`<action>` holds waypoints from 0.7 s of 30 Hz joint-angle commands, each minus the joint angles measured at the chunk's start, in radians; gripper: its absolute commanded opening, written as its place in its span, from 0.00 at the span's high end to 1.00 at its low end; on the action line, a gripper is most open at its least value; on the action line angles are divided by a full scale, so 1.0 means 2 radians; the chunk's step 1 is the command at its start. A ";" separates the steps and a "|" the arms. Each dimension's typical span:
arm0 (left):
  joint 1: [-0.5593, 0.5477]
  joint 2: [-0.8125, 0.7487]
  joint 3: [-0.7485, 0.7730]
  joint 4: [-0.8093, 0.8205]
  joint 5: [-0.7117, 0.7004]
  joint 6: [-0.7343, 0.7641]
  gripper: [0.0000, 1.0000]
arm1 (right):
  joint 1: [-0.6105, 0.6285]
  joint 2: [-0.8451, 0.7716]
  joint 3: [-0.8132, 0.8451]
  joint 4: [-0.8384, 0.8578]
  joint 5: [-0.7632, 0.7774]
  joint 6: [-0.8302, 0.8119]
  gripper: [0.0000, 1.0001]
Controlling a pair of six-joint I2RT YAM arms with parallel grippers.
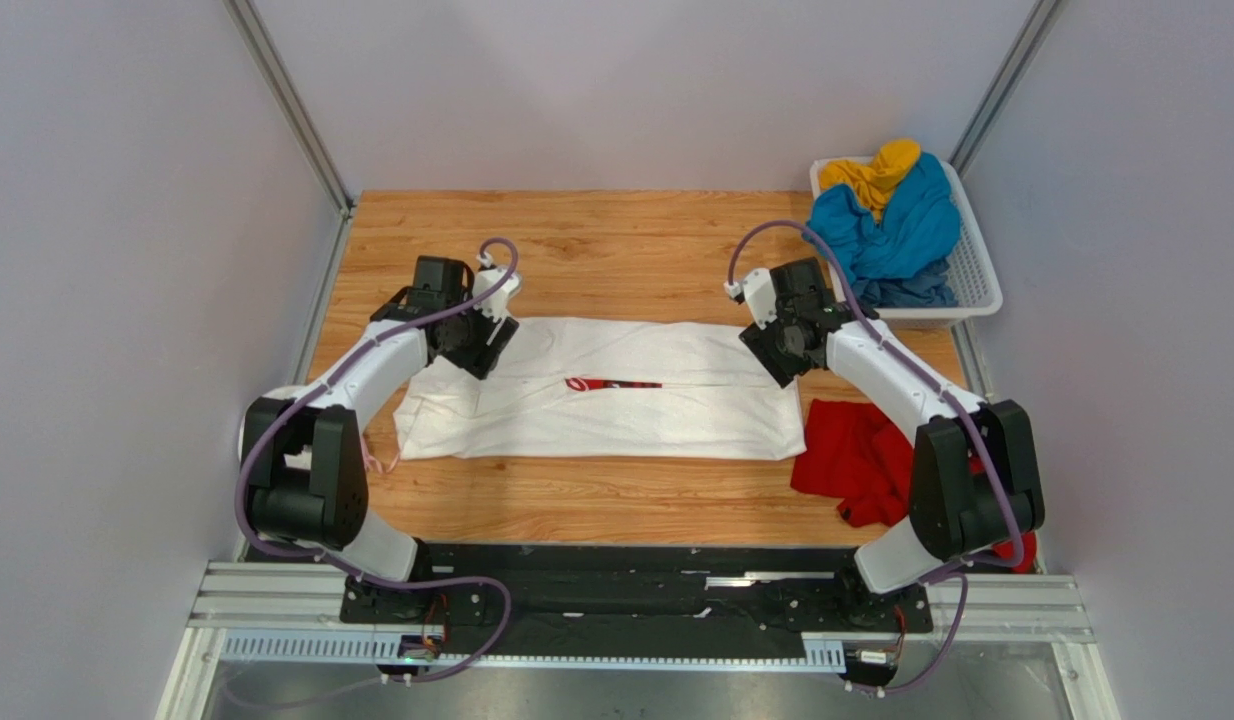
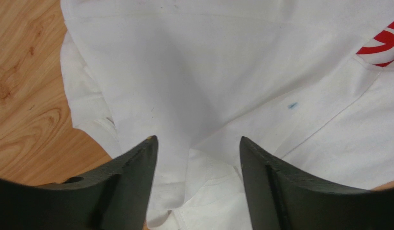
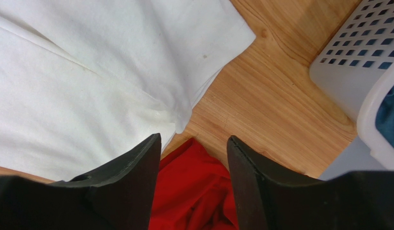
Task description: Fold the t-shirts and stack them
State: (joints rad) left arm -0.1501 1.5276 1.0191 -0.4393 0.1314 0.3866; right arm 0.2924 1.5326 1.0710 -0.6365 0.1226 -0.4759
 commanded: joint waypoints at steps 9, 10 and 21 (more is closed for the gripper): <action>-0.022 0.013 0.005 0.014 -0.027 0.017 0.19 | 0.039 0.056 0.077 0.018 -0.007 -0.011 0.22; -0.031 0.016 0.004 0.016 -0.035 0.019 0.19 | 0.044 0.064 0.080 0.023 -0.001 -0.013 0.21; -0.067 0.050 -0.009 0.059 -0.103 0.042 0.18 | 0.075 0.124 0.099 0.055 0.023 -0.030 0.00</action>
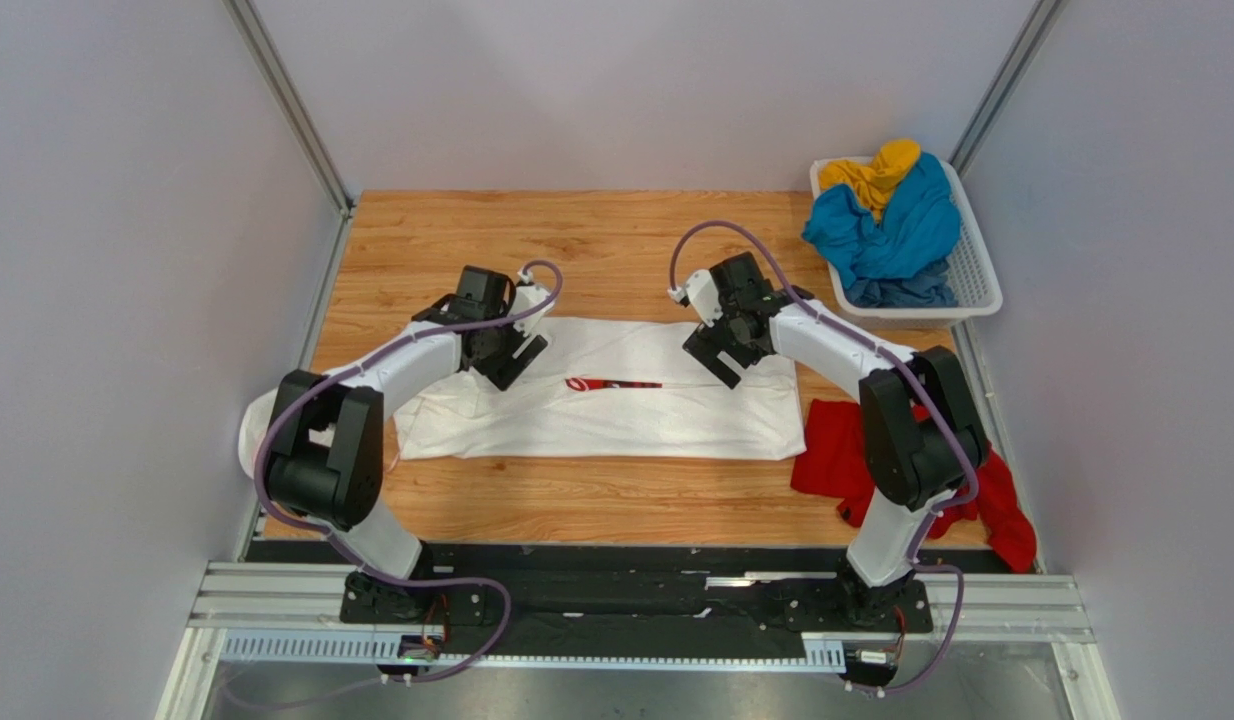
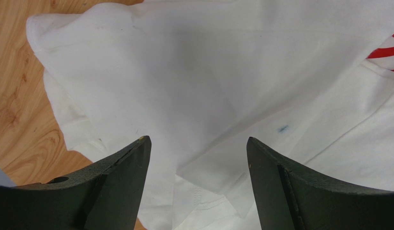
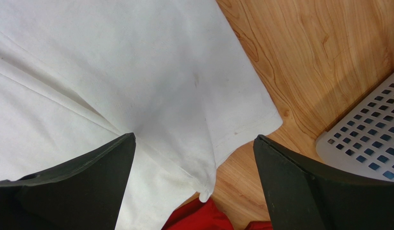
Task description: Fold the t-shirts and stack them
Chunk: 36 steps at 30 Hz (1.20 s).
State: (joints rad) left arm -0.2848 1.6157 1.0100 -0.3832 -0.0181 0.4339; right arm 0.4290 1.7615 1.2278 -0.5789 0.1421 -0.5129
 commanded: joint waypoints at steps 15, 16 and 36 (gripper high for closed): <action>-0.006 0.049 -0.009 0.037 -0.063 0.042 0.18 | 0.016 0.061 0.004 0.047 0.006 -0.025 0.00; -0.007 0.052 -0.009 0.037 -0.071 0.045 0.18 | 0.017 0.062 0.001 0.049 0.004 -0.025 0.00; -0.011 0.232 0.218 -0.004 -0.137 0.110 0.18 | 0.076 -0.005 -0.081 0.014 -0.029 -0.010 0.00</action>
State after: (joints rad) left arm -0.3069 1.9812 1.3361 -0.3656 -0.2916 0.6140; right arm 0.5476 1.7702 1.1061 -0.4652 0.1455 -0.5602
